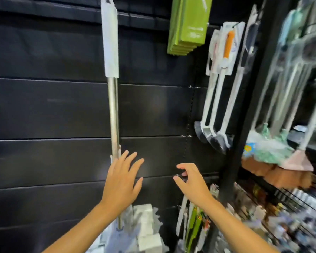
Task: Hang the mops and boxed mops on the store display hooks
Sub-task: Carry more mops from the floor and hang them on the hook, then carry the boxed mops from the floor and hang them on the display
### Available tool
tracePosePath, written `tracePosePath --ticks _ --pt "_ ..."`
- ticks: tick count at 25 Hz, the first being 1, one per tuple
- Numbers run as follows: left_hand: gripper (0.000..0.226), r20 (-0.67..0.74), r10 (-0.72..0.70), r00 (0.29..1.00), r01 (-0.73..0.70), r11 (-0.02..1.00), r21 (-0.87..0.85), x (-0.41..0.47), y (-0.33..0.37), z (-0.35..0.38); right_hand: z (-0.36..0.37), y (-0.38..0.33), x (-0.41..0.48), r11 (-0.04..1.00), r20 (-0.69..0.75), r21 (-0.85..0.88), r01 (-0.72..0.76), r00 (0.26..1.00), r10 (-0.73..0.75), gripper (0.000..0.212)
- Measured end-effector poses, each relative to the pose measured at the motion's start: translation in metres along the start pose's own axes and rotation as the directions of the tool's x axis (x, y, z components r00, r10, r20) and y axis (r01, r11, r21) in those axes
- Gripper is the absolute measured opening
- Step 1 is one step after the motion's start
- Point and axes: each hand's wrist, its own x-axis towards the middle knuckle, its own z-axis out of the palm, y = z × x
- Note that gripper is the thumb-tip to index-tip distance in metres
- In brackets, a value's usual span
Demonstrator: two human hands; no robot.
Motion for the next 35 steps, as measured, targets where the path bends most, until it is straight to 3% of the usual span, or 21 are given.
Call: tracePosePath --ticks 8,15,24,35 --pt "0.069 0.327 0.176 0.928 -0.142 0.982 -0.127 -0.101 0.19 0.075 -0.082 0.142 -0.213 0.959 0.086 -0.16 -0.233 0.965 0.249 0.036" --pt "0.07 0.52 0.412 0.748 -0.281 0.907 -0.315 -0.172 0.388 0.113 -0.198 0.23 -0.389 0.815 -0.03 -0.301 -0.495 0.859 0.511 0.043" --pt "0.07 0.487 0.74 0.464 -0.506 0.673 -0.54 -0.191 0.622 0.158 -0.332 0.299 -0.546 0.56 -0.328 -0.206 -0.802 0.596 0.733 0.048" --pt "0.068 0.37 0.912 0.177 -0.498 0.407 -0.766 -0.165 0.928 0.279 -0.511 0.462 -0.636 0.225 -0.483 -0.041 -0.973 0.217 0.848 0.045"
